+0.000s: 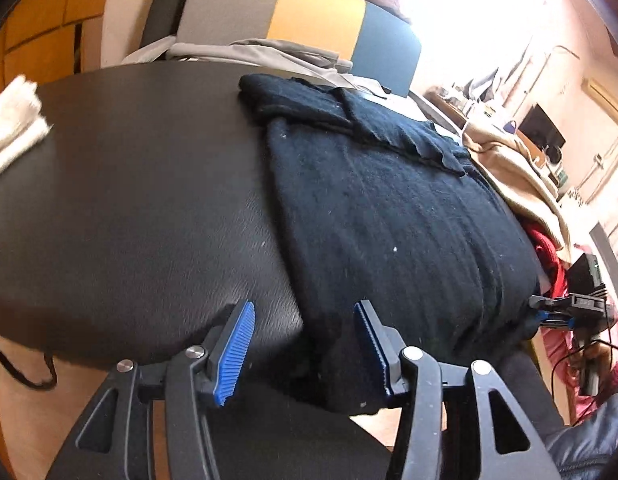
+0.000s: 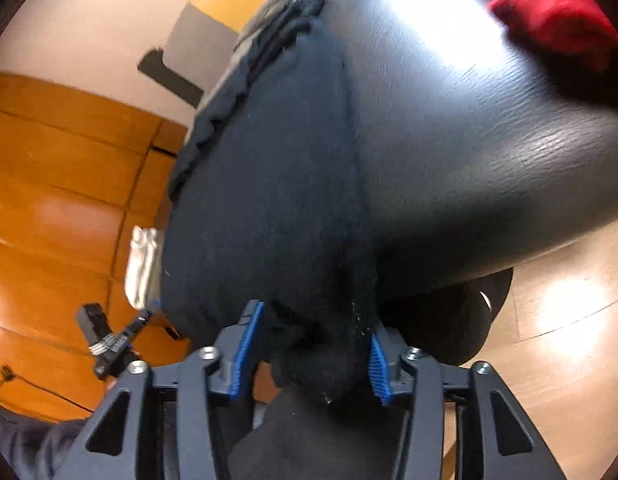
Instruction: Fold clothes
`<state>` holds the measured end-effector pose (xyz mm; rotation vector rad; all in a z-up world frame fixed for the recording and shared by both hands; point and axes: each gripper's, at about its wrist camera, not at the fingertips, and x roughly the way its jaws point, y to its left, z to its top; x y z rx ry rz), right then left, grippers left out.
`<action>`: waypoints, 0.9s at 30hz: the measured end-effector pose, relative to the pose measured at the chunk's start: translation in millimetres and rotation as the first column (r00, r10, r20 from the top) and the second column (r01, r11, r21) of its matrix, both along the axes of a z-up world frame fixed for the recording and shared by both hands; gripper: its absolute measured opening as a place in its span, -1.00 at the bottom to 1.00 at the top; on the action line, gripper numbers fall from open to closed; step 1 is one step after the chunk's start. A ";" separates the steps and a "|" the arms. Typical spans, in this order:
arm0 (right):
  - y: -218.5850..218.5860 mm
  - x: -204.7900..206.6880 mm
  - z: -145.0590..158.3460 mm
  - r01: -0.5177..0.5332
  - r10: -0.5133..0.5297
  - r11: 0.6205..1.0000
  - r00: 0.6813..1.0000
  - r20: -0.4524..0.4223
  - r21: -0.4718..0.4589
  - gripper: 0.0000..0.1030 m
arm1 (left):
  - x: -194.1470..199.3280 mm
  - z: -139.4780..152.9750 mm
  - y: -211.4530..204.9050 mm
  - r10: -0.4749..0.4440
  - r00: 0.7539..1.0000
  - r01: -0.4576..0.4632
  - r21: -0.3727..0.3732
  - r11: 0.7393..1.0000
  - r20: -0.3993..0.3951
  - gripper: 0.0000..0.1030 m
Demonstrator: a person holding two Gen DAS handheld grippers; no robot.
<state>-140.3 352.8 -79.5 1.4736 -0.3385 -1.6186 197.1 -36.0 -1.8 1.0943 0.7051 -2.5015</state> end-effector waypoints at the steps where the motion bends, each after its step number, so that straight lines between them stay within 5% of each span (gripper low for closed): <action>1: -2.8 0.9 -0.6 -0.007 0.007 1.000 1.000 -0.002 0.004 -0.17 | 2.6 -1.0 0.3 -0.001 1.000 0.001 0.009 1.000 0.000 0.01; 5: -5.9 3.0 -3.7 -0.018 0.018 1.000 1.000 0.008 0.006 -0.40 | 7.4 -7.2 4.3 -0.014 1.000 0.014 0.038 0.999 0.016 0.01; 20: -13.0 2.5 -5.9 -0.031 0.031 0.999 0.999 0.032 -0.011 -0.42 | -17.5 -18.0 25.5 -0.157 0.983 0.148 0.090 0.985 0.096 0.17; 23: -8.9 -0.1 -7.6 -0.020 0.021 1.000 0.998 0.055 -0.019 -0.42 | -20.9 -20.1 32.4 -0.223 0.972 0.212 0.131 0.968 0.080 0.14; 27: -0.4 -3.0 -5.7 -0.007 0.007 1.000 0.999 0.041 0.004 -0.41 | -39.5 -29.7 53.2 -0.318 0.936 0.307 0.089 0.947 0.152 0.14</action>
